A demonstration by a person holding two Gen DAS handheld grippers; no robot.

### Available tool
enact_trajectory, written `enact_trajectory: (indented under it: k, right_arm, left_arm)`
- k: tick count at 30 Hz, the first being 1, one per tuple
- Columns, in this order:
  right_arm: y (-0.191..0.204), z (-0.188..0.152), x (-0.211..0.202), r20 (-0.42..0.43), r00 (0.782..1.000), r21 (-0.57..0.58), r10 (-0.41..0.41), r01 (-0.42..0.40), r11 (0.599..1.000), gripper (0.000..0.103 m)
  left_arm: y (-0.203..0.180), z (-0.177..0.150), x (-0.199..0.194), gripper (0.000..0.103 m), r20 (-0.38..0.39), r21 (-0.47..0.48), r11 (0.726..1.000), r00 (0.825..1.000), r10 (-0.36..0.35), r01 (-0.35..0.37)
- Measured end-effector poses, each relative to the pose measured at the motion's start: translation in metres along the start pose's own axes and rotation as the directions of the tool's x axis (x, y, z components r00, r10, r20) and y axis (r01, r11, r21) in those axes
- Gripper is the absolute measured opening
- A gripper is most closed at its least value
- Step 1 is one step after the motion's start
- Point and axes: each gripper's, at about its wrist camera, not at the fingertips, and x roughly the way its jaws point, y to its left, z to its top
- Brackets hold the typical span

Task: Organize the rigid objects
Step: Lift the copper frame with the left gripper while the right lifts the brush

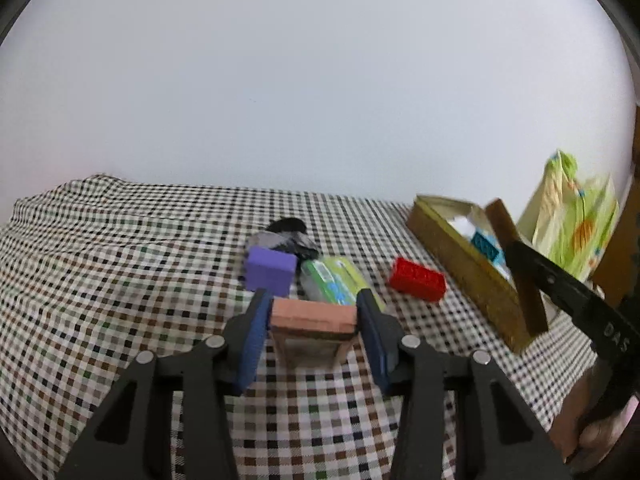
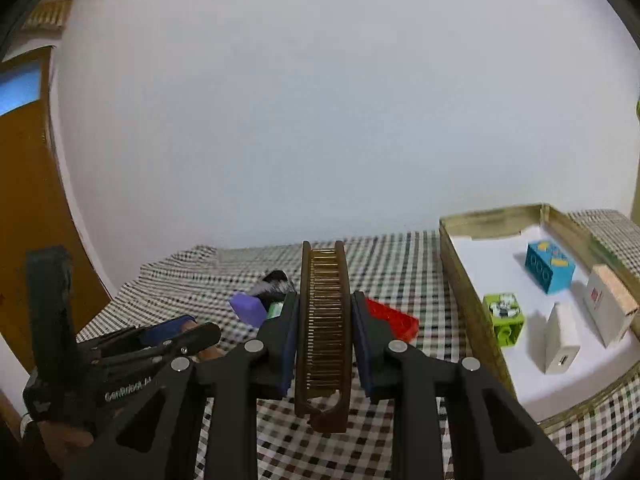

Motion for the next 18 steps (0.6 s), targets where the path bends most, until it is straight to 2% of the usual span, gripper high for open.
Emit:
enact_trajectory:
  k: [5,13,15,18]
  right_arm:
    - [-0.002,0.004,-0.003,0.024,0.999,-0.014,-0.024,0.024,1.000,0.028]
    - [-0.010,0.006,-0.004,0.021,0.999,-0.001,-0.037,0.037,0.999,0.028]
    - [-0.012,0.006,-0.004,0.017,0.999,0.008,-0.031,0.031,0.999,0.028]
    - [-0.012,0.005,-0.002,0.012,0.999,0.009,-0.032,0.032,0.999,0.028]
  left_arm:
    - [-0.002,-0.003,-0.003,0.044,0.040,0.016,1.000,0.999,0.026,-0.027]
    - [-0.010,-0.006,0.001,0.044,0.020,0.056,0.997,0.999,0.044,-0.045]
    - [-0.011,-0.007,0.009,0.044,-0.002,0.059,0.998,0.999,0.039,-0.039]
    - [-0.009,-0.007,0.024,0.045,-0.088,0.048,0.998,0.995,0.044,-0.040]
